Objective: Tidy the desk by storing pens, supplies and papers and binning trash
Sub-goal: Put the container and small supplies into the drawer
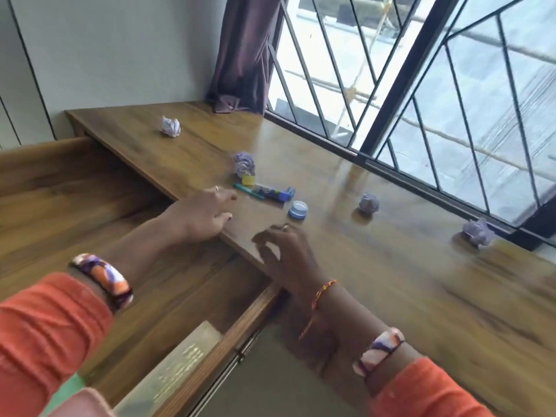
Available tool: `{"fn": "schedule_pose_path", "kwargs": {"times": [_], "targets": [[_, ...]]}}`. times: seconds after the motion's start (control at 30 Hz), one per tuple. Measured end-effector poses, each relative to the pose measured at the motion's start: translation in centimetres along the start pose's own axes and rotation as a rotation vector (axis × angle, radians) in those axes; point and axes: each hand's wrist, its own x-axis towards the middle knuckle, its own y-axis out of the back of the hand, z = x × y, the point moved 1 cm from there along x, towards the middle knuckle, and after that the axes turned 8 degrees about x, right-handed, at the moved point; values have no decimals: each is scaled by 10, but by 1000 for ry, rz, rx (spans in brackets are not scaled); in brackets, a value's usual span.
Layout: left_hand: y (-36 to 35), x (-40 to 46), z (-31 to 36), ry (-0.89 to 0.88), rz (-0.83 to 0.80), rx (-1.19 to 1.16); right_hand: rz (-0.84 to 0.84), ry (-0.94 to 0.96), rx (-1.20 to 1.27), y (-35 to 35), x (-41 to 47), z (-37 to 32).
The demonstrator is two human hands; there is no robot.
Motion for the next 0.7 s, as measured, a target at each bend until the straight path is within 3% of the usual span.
{"fn": "schedule_pose_path", "kwargs": {"times": [0.1, 0.2, 0.33, 0.57, 0.7], "targets": [[-14, 36, 18, 56, 61, 45, 274, -58, -34, 23, 20, 50], [-28, 68, 27, 141, 118, 23, 390, -223, 114, 42, 42, 102], [-38, 94, 22, 288, 194, 42, 214, -351, 379, 53, 69, 147], [-33, 125, 16, 243, 60, 358, -200, -177, 56, 42, 94, 172], [-30, 132, 17, 272, 68, 388, -105, -184, 144, 44, 93, 170]]}}
